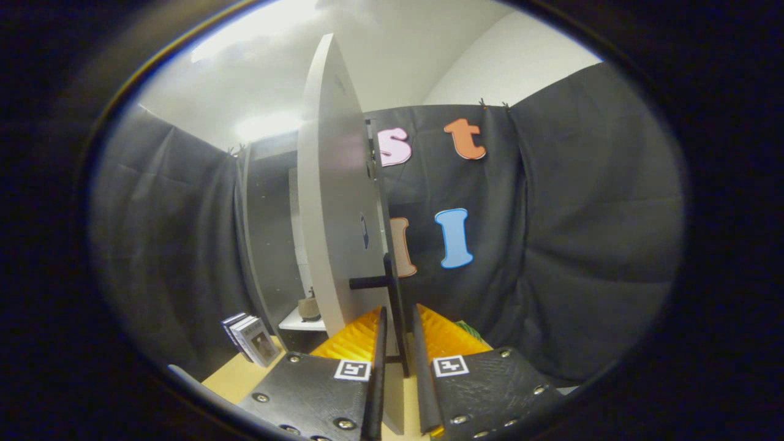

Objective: Open the shoe cabinet door, grab the shoes and put them into the shoe cabinet, then close the shoe cabinet door.

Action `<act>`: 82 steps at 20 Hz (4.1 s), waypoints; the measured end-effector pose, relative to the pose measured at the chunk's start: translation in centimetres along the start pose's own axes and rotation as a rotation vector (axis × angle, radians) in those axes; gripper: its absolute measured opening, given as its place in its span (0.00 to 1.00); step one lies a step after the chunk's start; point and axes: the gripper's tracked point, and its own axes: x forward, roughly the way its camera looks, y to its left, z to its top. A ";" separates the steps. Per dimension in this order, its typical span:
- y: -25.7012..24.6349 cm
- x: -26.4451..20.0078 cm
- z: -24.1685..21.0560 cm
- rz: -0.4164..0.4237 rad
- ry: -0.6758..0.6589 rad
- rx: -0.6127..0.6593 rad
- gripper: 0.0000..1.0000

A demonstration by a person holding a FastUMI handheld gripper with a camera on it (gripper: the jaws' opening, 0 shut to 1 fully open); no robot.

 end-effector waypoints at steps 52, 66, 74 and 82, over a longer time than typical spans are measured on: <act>17.4 5.3 -53.9 0.168 0.742 -0.273 0.30; 17.0 8.7 -53.4 0.023 0.735 -0.333 0.02; 18.1 11.3 -44.9 -0.039 0.629 -0.303 0.02; 19.9 16.7 -29.8 -0.075 0.336 -0.298 0.02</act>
